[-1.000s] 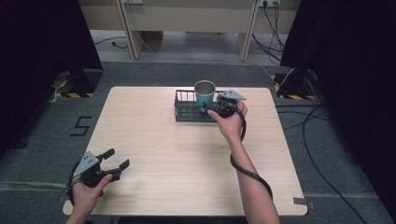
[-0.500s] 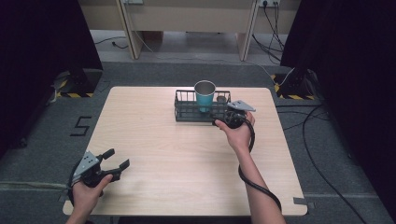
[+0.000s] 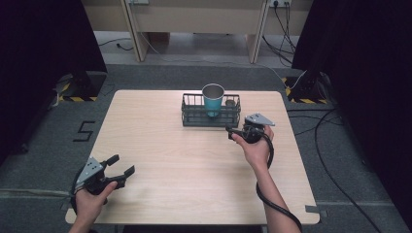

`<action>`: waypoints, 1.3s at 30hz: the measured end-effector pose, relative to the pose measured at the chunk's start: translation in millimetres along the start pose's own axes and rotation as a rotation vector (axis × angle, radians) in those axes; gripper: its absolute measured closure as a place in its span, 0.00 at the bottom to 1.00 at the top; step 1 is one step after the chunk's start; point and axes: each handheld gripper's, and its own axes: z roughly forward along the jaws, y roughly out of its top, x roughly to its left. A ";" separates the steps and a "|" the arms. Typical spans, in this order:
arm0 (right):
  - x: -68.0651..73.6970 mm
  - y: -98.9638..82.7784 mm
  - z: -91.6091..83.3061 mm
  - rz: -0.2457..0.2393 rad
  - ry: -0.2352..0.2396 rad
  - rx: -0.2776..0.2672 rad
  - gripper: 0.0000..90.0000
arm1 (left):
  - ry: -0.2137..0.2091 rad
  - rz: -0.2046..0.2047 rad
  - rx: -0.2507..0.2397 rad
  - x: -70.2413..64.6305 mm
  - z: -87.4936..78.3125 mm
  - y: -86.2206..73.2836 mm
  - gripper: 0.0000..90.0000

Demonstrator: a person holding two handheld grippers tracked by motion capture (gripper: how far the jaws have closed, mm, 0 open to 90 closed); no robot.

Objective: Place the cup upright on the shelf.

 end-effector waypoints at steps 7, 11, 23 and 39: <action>-4.1 -11.1 -13.6 0.004 -0.015 0.006 0.17 | 0.001 -0.001 0.000 0.0 0.1 -0.1 0.18; -8.2 -18.7 -23.8 0.006 -0.026 0.005 0.17 | 0.003 0.000 0.001 -0.1 0.1 -0.1 0.18; -17.2 -32.3 -46.7 0.020 -0.054 0.003 0.18 | 0.004 0.002 0.002 -0.2 0.3 -0.1 0.18; -24.7 -51.9 -72.0 0.037 -0.083 0.003 0.18 | 0.005 0.003 0.002 -0.4 0.4 -0.1 0.18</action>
